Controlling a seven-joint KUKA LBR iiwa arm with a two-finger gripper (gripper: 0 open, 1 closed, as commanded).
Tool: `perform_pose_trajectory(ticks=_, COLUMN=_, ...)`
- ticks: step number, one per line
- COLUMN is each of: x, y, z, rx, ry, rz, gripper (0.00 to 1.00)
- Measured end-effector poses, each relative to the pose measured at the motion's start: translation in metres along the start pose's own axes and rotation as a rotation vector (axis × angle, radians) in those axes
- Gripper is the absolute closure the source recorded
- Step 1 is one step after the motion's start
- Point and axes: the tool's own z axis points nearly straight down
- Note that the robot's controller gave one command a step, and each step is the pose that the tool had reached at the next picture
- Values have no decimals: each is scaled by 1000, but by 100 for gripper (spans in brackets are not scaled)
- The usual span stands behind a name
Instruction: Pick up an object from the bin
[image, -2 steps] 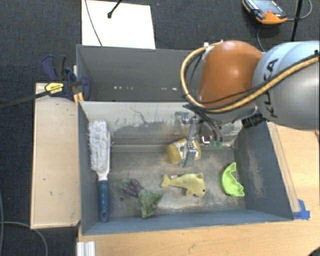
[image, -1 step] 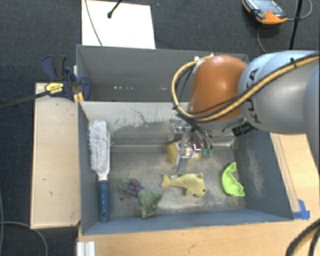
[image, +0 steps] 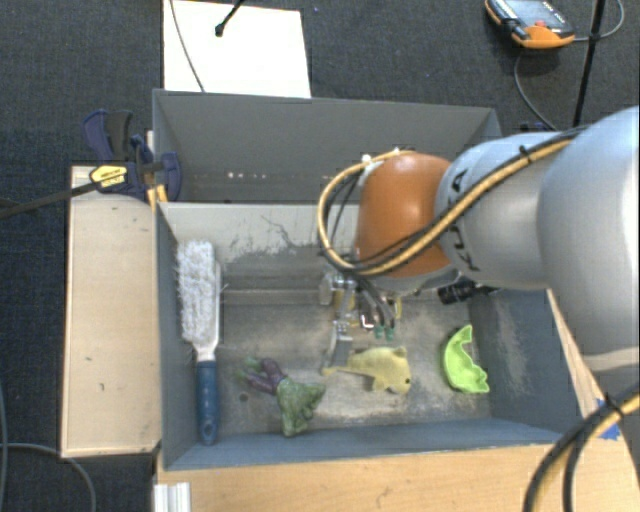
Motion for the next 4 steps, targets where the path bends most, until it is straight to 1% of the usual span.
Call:
perform_pose_trajectory(ticks=1, x=12, y=-46, z=22, rx=0, ry=9, rz=-69, gripper=0)
perform_pose_trajectory(ticks=2, x=17, y=-74, z=33, rx=1, ry=5, rz=-165, gripper=100)
perform_pose_trajectory(ticks=3, x=17, y=-74, z=33, rx=1, ry=5, rz=-164, gripper=100)
perform_pose_trajectory(ticks=4, x=21, y=-81, z=-21, rx=1, ry=11, rz=-153, gripper=100)
